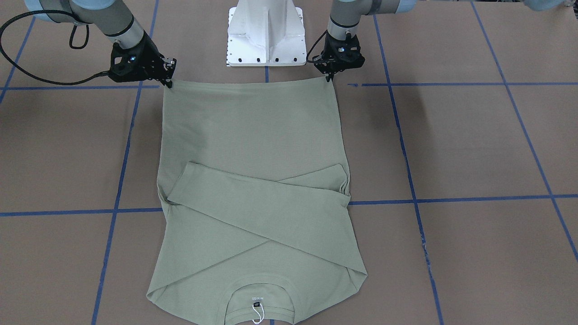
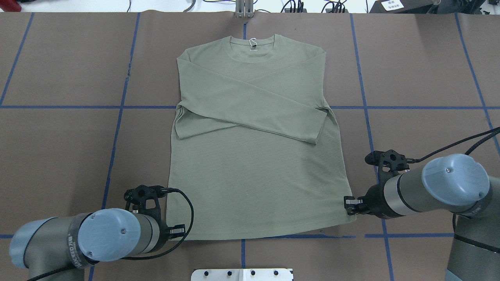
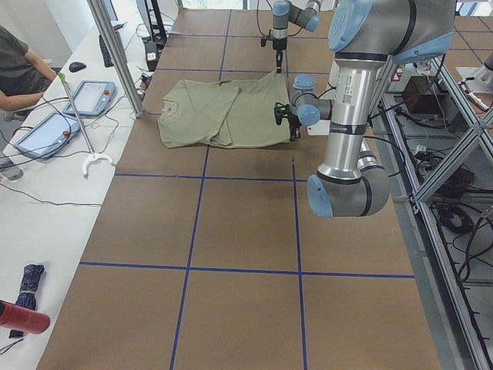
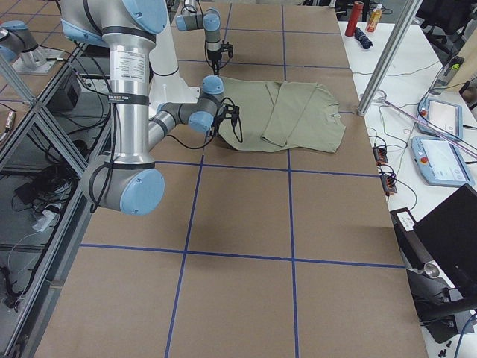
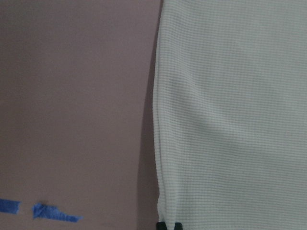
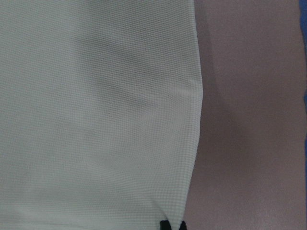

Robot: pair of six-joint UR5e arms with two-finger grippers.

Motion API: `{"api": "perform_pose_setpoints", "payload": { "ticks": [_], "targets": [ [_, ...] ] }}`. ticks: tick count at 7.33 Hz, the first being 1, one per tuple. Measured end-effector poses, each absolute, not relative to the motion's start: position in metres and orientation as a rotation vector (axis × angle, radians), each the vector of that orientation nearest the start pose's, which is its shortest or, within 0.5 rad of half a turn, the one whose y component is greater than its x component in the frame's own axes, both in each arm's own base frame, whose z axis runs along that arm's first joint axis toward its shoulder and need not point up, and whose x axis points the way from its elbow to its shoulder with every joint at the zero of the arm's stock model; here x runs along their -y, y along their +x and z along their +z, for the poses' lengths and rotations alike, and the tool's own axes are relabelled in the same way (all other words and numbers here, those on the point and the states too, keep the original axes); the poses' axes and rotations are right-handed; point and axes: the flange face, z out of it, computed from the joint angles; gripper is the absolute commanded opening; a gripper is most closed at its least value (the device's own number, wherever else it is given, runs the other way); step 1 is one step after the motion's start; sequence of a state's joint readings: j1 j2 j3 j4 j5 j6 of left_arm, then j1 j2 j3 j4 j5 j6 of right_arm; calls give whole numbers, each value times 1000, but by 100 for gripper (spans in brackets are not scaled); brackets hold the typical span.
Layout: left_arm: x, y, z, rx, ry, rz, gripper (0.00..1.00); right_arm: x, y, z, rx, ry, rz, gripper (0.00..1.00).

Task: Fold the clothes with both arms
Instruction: 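Grasp the hem corners nearest the robot with both grippers, then lift the hem with both grippers and carry it over to the collar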

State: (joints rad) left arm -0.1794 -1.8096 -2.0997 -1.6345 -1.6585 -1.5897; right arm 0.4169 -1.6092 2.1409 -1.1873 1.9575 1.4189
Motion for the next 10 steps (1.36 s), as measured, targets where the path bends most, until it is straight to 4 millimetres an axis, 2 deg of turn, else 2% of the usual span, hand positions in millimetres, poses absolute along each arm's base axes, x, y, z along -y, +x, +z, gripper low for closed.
{"api": "perform_pose_setpoints", "payload": {
  "ticks": [3,5,7,9,10],
  "targets": [
    [198,450,261,-830,-28,-128,0,247,-346,356,1000,-193,9,0],
    [163,443,246,-830,-63,-65,0,227,-330,353,1027,-319,-64,0],
    [132,422,225,-826,-117,-22,0,211,-312,350,1040,-405,-111,0],
    [128,421,214,-834,-140,-14,0,216,-311,352,1054,-394,-108,0],
    [141,424,211,-838,-126,-33,0,234,-313,355,1075,-347,-76,0]
  ]
}}
